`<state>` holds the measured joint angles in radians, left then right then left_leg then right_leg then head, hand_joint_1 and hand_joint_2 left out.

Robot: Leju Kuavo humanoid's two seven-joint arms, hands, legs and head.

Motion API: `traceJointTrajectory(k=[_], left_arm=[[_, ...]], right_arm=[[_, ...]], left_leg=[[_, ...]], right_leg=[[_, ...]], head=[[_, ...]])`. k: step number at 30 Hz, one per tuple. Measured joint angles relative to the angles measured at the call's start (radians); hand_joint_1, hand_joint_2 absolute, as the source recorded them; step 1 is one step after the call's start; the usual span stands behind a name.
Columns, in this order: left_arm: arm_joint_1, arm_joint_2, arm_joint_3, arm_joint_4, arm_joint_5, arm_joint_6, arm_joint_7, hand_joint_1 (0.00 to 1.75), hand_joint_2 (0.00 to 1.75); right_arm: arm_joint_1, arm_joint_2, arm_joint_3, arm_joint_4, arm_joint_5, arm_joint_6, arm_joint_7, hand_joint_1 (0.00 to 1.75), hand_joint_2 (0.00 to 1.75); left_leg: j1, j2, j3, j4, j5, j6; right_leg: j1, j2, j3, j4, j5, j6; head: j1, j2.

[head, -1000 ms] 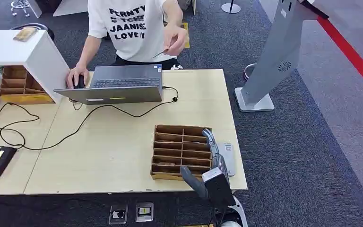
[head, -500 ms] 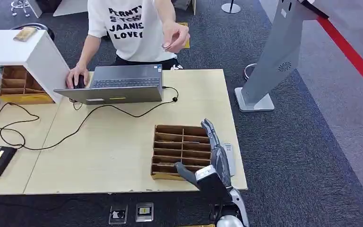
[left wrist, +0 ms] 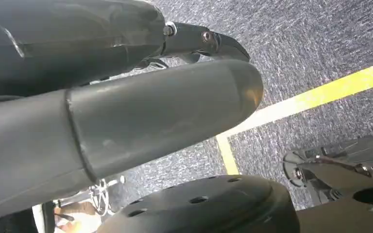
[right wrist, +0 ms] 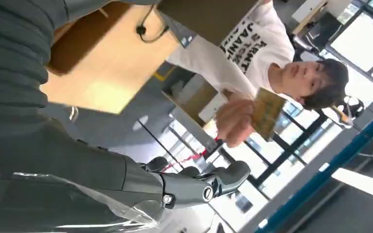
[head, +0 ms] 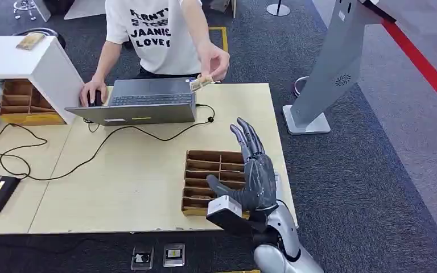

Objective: Pass the card to the sensor for recognition and then transmit it.

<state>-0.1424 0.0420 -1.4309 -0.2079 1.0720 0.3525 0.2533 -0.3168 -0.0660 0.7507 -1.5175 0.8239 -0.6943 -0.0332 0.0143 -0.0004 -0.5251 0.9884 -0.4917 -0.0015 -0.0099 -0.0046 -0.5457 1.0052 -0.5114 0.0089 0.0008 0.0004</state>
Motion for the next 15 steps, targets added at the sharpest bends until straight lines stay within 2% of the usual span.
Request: traceJointTrajectory(k=[15], left_arm=[[-0.012,0.000,0.000,0.000,-0.035,-0.008,0.007,0.00,0.00]], right_arm=[[-0.144,0.018,0.032,0.082,0.218,0.000,0.116,0.00,1.75]], left_leg=[[0.000,0.000,0.000,0.000,0.000,0.000]], right_leg=[[0.000,0.000,0.000,0.000,0.000,0.000]], head=[[0.000,0.000]])
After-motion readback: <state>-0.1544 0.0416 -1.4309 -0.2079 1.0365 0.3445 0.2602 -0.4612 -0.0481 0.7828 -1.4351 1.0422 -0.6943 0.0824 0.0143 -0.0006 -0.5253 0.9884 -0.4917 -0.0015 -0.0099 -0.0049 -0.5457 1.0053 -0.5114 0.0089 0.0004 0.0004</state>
